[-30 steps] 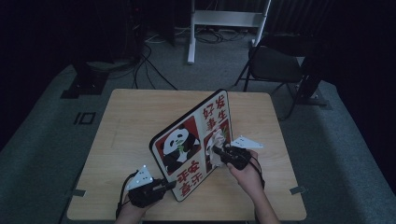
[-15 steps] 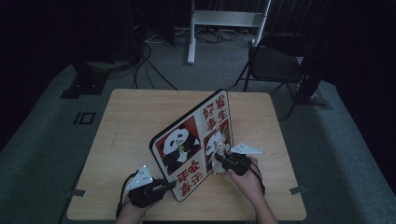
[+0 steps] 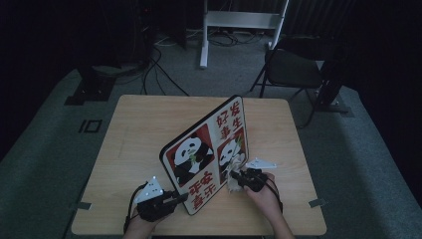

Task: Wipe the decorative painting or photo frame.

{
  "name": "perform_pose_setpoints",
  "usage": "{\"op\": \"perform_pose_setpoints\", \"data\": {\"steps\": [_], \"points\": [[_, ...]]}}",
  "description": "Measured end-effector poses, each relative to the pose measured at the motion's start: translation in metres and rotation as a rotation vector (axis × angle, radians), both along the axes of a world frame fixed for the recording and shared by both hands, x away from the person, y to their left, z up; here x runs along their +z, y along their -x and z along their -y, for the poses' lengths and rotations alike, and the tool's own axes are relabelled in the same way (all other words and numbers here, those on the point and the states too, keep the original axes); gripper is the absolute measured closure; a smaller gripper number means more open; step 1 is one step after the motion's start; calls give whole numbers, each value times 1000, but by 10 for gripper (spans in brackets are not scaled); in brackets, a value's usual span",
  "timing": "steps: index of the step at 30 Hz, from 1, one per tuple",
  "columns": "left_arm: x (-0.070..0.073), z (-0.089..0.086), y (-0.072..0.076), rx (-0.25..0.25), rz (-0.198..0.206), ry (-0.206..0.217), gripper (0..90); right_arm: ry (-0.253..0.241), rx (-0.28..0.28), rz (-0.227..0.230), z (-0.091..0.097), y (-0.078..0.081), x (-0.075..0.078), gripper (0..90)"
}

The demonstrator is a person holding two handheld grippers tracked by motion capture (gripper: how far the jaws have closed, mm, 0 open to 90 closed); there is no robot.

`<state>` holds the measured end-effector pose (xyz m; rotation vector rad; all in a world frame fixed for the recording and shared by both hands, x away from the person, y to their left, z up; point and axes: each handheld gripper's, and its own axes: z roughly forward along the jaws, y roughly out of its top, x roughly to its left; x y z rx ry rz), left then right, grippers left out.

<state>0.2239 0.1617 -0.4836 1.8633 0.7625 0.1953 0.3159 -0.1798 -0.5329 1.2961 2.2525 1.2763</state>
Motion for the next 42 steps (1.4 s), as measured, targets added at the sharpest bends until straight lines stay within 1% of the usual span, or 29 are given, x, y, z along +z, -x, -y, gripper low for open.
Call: {"op": "perform_pose_setpoints", "data": {"steps": [4,7,9,10,11,12,15,20,21,24,26,28,31,33,34,36,37,38,39,40,41,42], "points": [[0,0,0,-2,-3,2,768,22,-6,-17,1,2,-8,780],[0,0,0,-4,-4,2,768,24,-10,-33,2,2,-13,781],[0,0,0,-4,-3,2,768,27,-9,-37,3,3,-11,783],[0,0,0,-2,-2,2,768,32,-9,-33,4,4,-8,783],[0,0,0,-3,-4,4,768,24,-8,-25,4,5,-4,784],[0,0,0,-2,-3,4,768,12,-6,-17,5,6,1,784],[0,-1,-1,-4,-4,5,768,-27,-4,29,8,9,20,784],[0,-1,-1,-5,-3,4,768,-123,14,120,10,18,59,785],[0,-1,-1,-3,-3,4,769,-122,19,139,10,19,64,784],[0,-1,-1,-3,-2,4,769,-157,34,193,8,21,88,784],[-1,-1,-1,-3,-4,6,769,-170,41,226,6,21,103,784],[0,-1,-1,-4,-3,5,769,-185,50,257,3,21,116,784],[-1,-1,-1,-2,-4,9,769,-209,58,300,-2,21,130,784],[-1,-1,-1,-4,-4,7,769,-222,67,323,-6,20,140,783],[-1,-1,-1,-2,-3,7,769,-238,67,337,-9,19,147,784],[-1,-1,-1,-4,-7,9,769,-238,74,349,-13,16,155,783],[-1,-1,-1,-2,-6,11,769,-247,77,355,-16,15,159,784],[-1,-1,-1,-3,-7,10,769,-252,91,360,-21,14,165,783],[-1,-1,-1,-3,-7,10,769,-252,91,360,-21,14,165,783],[-1,-1,-1,0,-6,12,769,-252,98,367,-23,13,168,783],[-1,-1,-1,-2,-7,12,769,-264,121,385,-32,11,178,783],[-1,-1,-1,0,-6,10,770,-271,129,396,-36,11,182,783]]}}
